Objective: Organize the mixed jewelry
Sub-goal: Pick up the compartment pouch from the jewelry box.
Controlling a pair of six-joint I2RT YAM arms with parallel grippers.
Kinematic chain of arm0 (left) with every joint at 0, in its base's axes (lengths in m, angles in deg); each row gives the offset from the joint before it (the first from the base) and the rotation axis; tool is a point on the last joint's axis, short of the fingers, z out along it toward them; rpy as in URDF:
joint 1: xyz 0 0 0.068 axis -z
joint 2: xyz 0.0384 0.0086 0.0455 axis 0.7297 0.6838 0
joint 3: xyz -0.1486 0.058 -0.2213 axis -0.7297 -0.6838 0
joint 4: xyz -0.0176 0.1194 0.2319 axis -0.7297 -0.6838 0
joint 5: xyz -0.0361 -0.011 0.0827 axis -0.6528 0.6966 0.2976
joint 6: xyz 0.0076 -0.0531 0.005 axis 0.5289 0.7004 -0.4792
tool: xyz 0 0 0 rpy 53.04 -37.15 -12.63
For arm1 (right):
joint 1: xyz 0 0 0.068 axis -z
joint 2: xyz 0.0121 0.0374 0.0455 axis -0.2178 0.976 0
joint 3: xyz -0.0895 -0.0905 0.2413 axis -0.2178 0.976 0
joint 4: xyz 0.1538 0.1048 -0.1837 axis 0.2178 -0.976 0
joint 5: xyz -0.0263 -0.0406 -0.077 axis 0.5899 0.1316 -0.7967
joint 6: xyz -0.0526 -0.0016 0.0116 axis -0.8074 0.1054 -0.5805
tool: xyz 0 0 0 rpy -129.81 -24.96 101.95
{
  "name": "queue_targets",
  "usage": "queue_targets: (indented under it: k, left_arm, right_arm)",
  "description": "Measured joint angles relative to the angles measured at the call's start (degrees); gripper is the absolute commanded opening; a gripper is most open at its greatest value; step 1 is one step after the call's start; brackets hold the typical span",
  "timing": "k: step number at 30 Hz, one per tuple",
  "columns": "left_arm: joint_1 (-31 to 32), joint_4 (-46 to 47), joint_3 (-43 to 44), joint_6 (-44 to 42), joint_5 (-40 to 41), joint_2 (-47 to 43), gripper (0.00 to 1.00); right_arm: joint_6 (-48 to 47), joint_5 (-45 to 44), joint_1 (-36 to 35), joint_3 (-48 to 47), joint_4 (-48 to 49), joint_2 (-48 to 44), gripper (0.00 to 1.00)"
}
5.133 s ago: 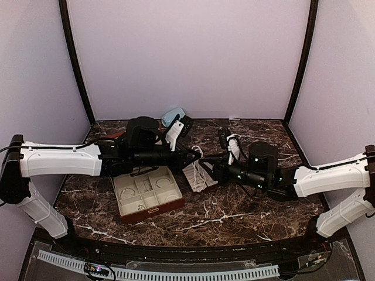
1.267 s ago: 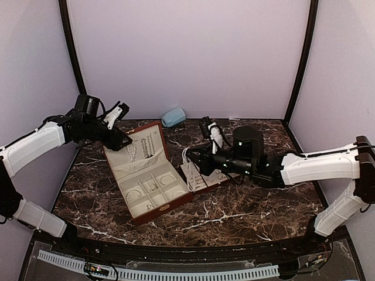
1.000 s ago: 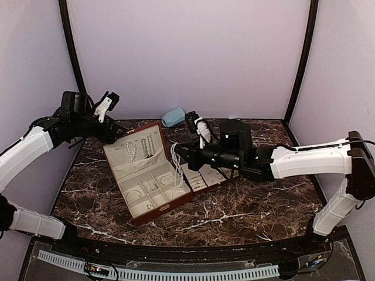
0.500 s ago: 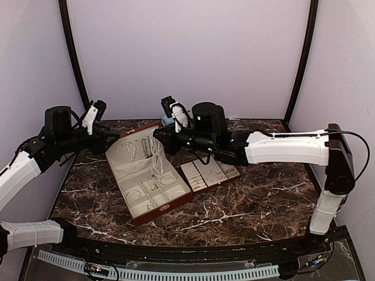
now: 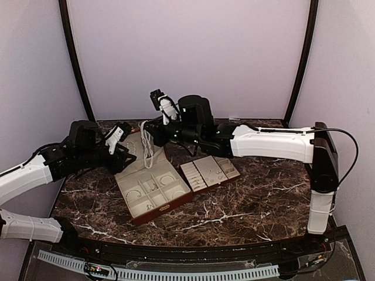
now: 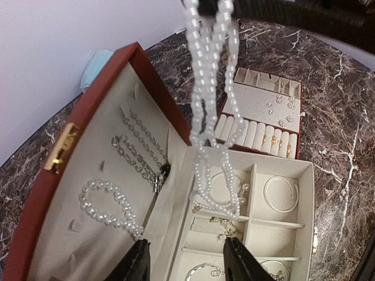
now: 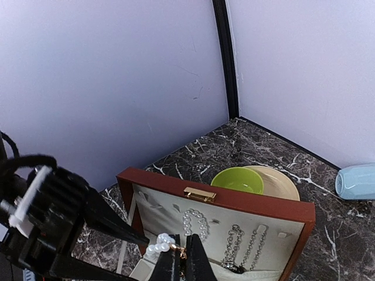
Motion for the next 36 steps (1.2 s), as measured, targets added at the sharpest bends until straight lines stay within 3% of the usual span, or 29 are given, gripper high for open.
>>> queue_targets:
  k: [10,20,36]
  left_arm:
    - [2.2,-0.7,-3.0,4.6,10.7,4.0,0.48]
    - [2.2,-1.0,-3.5,6.2,15.5,9.2,0.49]
    - [2.1,0.2,-3.5,6.1,18.6,16.3,0.49]
  right_arm:
    - [0.3,-1.3,1.0,1.9,0.9,-0.6,0.00]
    - [0.9,-0.7,2.7,11.1,3.2,-6.0,0.00]
    - [2.9,3.2,2.8,16.7,8.9,-10.2,0.00]
